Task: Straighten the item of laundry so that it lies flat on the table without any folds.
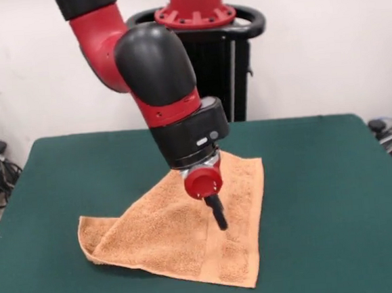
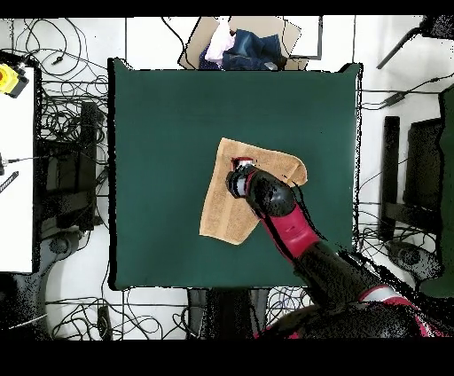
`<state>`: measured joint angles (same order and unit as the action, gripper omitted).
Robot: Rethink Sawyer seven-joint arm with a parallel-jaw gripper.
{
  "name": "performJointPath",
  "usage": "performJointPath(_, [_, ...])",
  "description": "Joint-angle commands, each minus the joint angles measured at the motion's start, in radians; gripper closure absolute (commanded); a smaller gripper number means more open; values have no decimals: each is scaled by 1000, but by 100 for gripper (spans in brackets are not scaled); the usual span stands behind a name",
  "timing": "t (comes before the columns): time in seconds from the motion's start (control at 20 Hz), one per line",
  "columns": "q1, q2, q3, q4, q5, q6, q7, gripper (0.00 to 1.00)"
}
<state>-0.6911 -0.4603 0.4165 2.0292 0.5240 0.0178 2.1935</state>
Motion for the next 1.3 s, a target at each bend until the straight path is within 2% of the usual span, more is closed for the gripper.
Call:
performJointPath(0.05, [614, 122, -760, -349, 171, 515, 374, 0])
performJointPath(0.35, [569, 96, -722, -342, 100, 502, 429, 0])
performJointPath(0.6, [552, 89, -710, -351, 73, 527, 384, 0])
performJointPath(0.7, [519, 76, -670, -348, 40, 531, 292, 0])
performJointPath(1.05, [461, 66, -617, -375, -90, 568, 80, 0])
performJointPath(1.2, [409, 52, -564, -395, -209, 584, -74, 0])
performJointPath(1.3, [347, 44, -487, -417, -324, 579, -239, 0])
